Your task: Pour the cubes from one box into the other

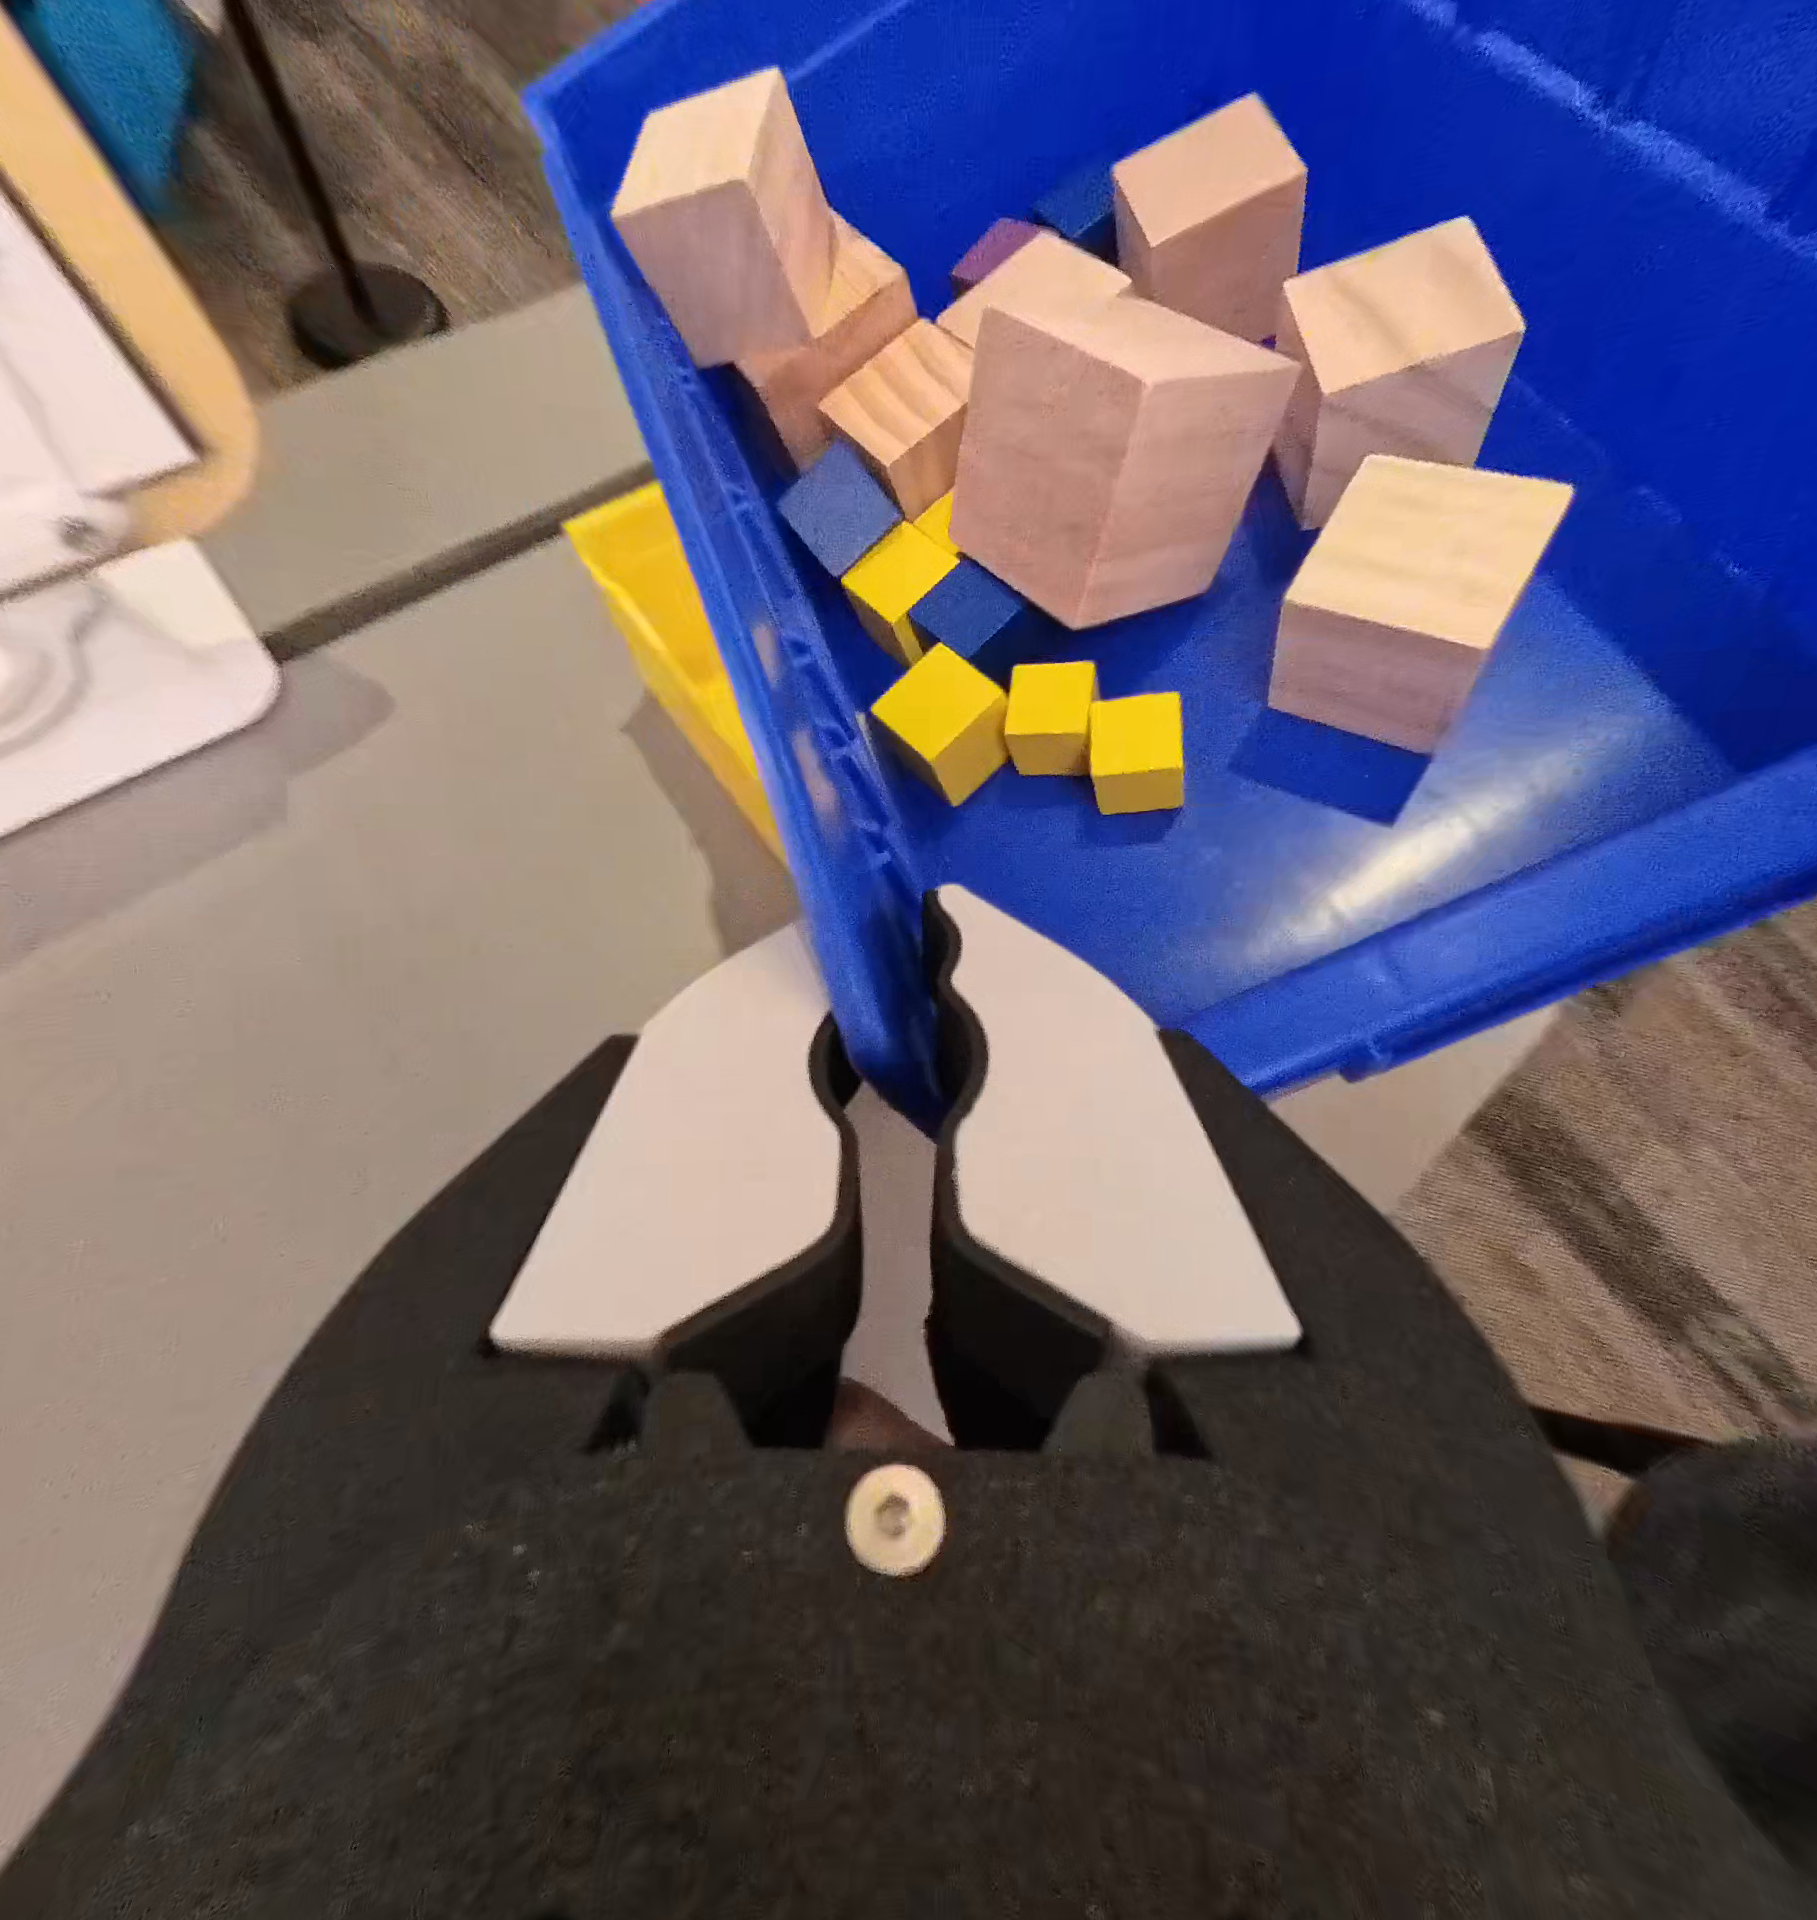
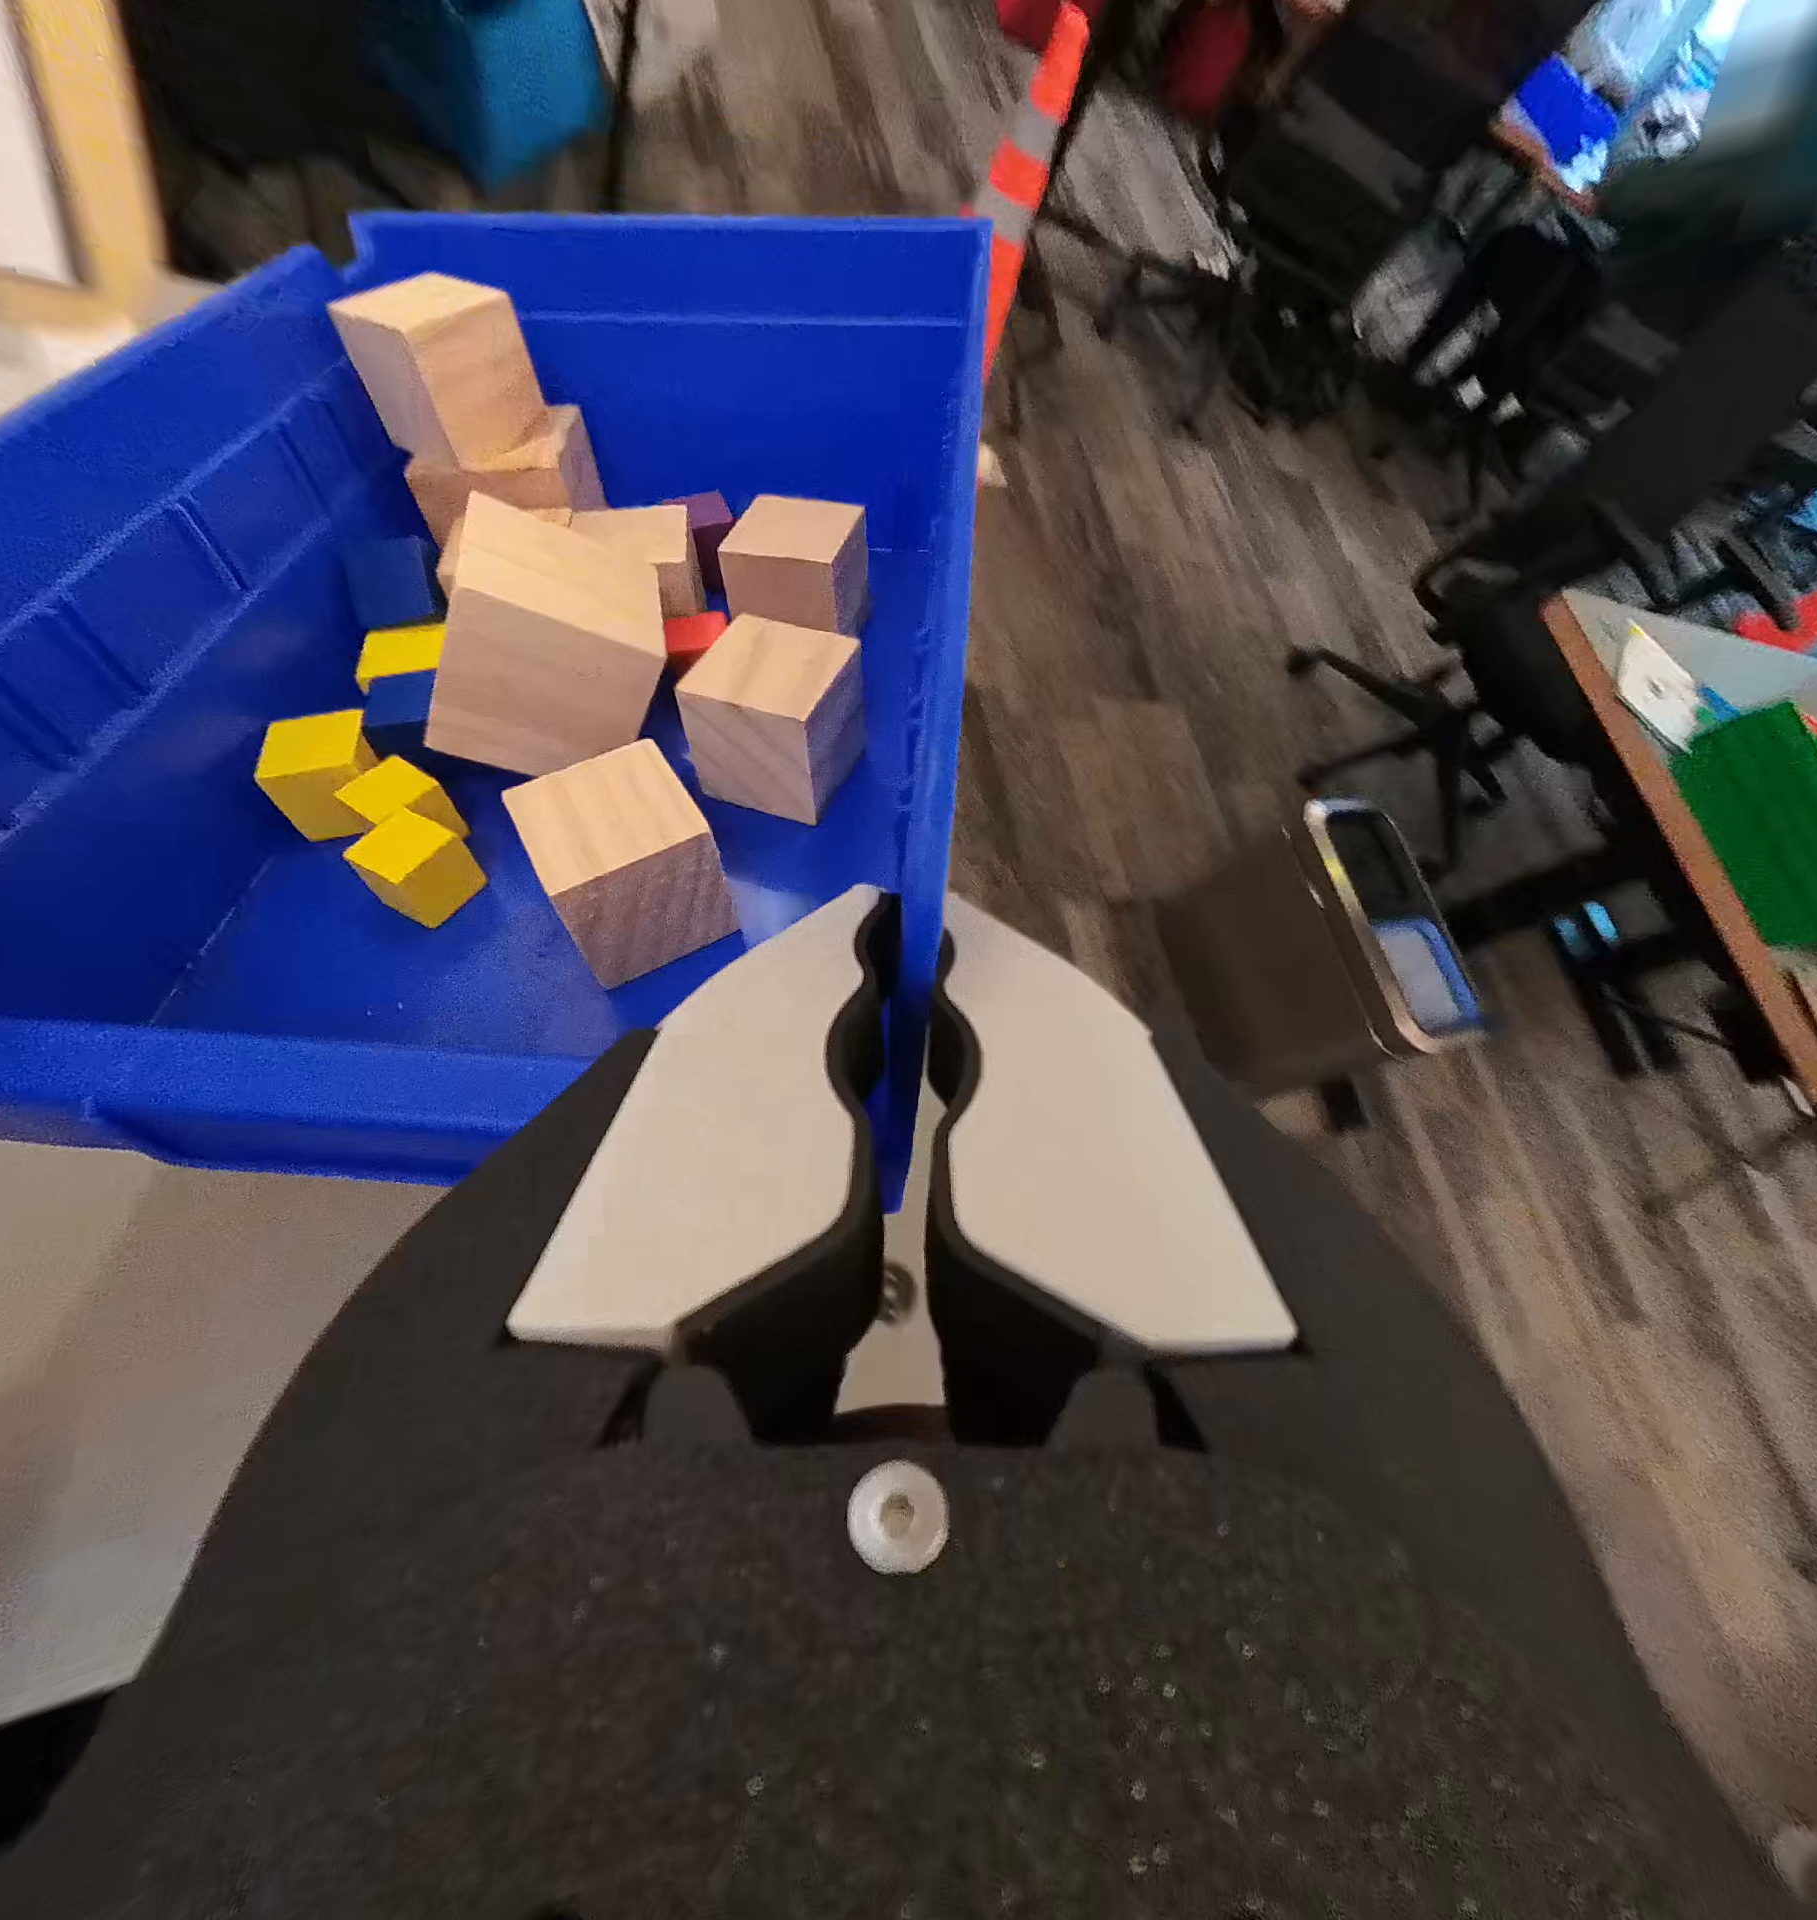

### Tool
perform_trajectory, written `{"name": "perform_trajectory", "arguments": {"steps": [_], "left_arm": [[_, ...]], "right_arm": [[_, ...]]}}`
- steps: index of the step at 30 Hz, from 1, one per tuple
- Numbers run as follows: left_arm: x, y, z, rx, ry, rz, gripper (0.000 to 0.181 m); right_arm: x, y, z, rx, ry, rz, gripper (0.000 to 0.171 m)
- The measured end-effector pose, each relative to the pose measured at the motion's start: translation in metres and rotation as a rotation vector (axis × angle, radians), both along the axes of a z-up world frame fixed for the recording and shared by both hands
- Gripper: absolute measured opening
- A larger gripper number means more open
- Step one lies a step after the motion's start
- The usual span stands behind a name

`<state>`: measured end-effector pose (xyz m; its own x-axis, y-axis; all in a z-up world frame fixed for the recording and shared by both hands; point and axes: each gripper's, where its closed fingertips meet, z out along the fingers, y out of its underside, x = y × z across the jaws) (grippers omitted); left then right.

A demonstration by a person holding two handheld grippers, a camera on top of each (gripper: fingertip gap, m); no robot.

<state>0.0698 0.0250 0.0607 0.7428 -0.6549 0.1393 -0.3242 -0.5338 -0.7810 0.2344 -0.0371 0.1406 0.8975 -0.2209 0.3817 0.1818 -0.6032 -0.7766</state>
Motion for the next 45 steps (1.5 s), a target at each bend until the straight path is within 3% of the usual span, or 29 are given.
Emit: {"name": "perform_trajectory", "arguments": {"steps": [5, 9, 17, 24, 39, 45], "left_arm": [[0.053, -0.029, -0.043, -0.221, -0.114, -0.058, 0.008], [0.077, -0.035, -0.069, -0.333, -0.225, -0.045, 0.008], [0.095, -0.033, -0.092, -0.524, -0.584, 0.063, 0.009], [0.109, -0.036, -0.117, -0.55, -0.712, 0.158, 0.01], [0.16, -0.042, -0.137, -0.679, -1.132, 0.368, 0.009], [0.164, -0.044, -0.123, -0.706, -1.195, 0.342, 0.01]], "right_arm": [[0.037, -0.017, -0.011, -0.2, -0.116, -0.076, 0.002], [0.049, -0.001, -0.015, -0.294, -0.228, -0.087, 0.002], [0.017, 0.059, -0.001, -0.412, -0.527, 0.034, 0.002], [0.003, 0.082, -0.018, -0.359, -0.644, 0.16, 0.004], [-0.044, 0.101, -0.038, -0.251, -1.046, 0.375, 0.007], [-0.06, 0.109, -0.032, -0.307, -1.111, 0.381, 0.007]]}}
